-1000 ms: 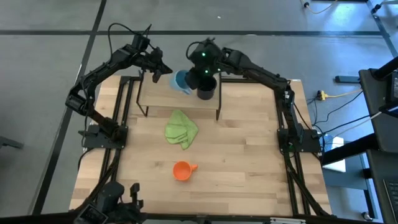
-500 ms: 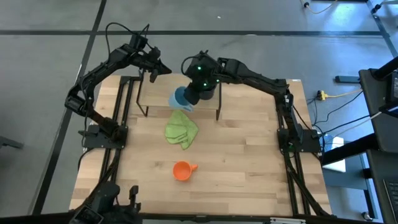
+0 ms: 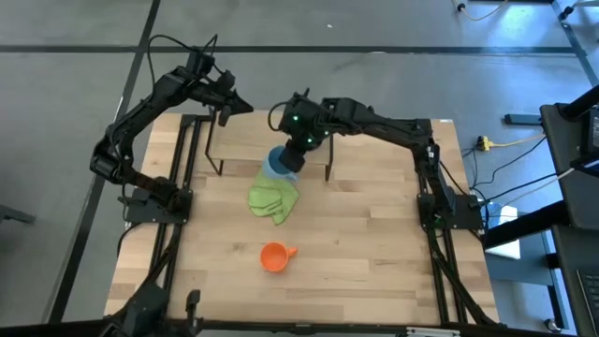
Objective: Stack small to large cups/mugs on shelf
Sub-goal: Put the blue mug on the shelf
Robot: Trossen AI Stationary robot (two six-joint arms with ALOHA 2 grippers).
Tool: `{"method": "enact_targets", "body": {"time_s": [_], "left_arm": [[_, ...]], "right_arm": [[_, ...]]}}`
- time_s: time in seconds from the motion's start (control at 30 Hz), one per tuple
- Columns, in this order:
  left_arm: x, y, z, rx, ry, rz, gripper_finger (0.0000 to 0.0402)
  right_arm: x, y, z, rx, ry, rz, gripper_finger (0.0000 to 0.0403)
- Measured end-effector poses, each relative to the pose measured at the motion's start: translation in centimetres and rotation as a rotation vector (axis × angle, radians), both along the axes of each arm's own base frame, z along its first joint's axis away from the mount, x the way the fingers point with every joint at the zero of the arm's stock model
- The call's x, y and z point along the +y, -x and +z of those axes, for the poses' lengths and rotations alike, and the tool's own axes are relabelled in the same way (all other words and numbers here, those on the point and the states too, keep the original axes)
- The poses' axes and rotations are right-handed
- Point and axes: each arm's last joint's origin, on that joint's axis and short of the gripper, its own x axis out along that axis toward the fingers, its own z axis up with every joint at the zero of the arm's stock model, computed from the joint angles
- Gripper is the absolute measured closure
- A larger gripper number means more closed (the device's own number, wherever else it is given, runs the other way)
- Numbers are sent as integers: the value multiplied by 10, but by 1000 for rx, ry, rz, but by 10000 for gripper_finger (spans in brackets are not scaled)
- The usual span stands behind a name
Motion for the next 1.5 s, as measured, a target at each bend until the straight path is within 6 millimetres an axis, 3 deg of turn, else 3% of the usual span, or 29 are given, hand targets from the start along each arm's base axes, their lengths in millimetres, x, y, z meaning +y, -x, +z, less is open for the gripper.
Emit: {"method": "enact_targets", "body": {"time_s": [0.13,0.3,0.6,0.87,0.97,1.2,1.5], "left_arm": [[-2,0,-2,12,25,-3,374],[-16,-3,7,-23,23,-57,375],[-85,18,65,-106,-136,-10,400],[-139,46,93,-158,-194,137,400],[-153,53,97,-179,-195,156,399],[-170,59,94,-148,-187,117,400],[-185,66,94,-149,-192,74,400]], "right_arm": [[8,-3,-2,2,2,19,366],[13,-19,-24,35,-35,60,366],[34,-44,-43,-38,-87,181,366],[54,-58,-57,-47,-102,243,366],[61,-62,-59,-66,-120,238,366],[67,-79,-95,2,-120,176,366],[66,-84,-107,14,-18,267,366]]}}
